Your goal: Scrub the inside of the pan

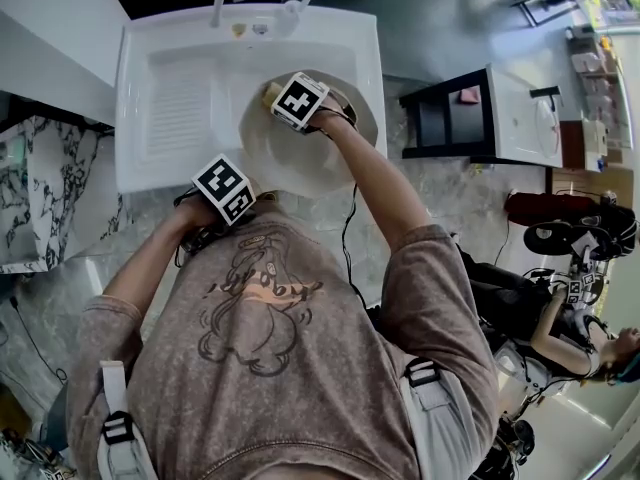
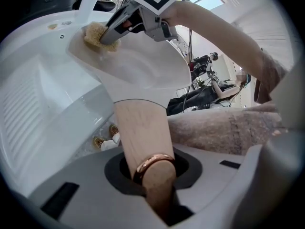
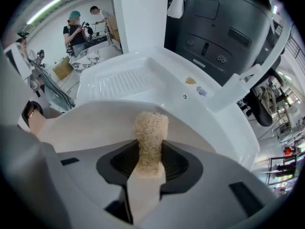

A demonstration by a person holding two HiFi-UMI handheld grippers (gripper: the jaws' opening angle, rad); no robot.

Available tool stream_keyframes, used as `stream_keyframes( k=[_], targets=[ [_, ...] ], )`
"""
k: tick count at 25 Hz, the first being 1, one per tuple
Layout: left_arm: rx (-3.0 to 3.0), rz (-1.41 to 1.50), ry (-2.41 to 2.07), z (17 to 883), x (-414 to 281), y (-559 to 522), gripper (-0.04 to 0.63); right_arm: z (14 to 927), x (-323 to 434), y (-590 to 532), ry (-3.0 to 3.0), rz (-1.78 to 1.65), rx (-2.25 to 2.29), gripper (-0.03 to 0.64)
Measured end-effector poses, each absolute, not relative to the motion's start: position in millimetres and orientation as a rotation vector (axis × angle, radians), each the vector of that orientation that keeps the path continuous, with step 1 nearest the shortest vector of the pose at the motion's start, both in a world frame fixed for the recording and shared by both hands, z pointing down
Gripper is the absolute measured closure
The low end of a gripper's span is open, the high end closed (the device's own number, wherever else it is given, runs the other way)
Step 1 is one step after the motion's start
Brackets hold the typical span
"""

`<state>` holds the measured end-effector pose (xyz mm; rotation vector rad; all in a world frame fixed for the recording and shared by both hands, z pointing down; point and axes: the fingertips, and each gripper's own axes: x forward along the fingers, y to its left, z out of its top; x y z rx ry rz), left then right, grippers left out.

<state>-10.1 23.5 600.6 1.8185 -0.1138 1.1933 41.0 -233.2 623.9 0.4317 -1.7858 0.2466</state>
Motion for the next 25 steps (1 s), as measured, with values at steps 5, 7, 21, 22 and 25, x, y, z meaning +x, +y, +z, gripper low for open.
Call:
stream_keyframes(
  k=[5, 7, 21, 22, 25],
  targets=[
    [1.817, 1.193, -0.116, 601, -11, 24, 0.508, 627, 68, -245, -1.731, 0.233, 0.496, 0.463],
    [1.818, 1.192, -0.115, 601, -11, 24, 0.508, 626, 80, -249, -1.720, 0.240, 0.527, 0.462],
    [1.823, 1.189, -0.126, 600, -8, 24, 0.508, 619, 130, -256, -1.678, 0.241, 0.567, 0.463],
    [1.821, 1.187, -0.125, 600, -8, 24, 0.508, 617, 135, -256, -1.660, 0.235, 0.564, 0.462],
    [1.816, 1.184, -0.123, 600, -10, 22, 0.508, 613, 146, -256, -1.626, 0.242, 0.561, 0.462]
  ],
)
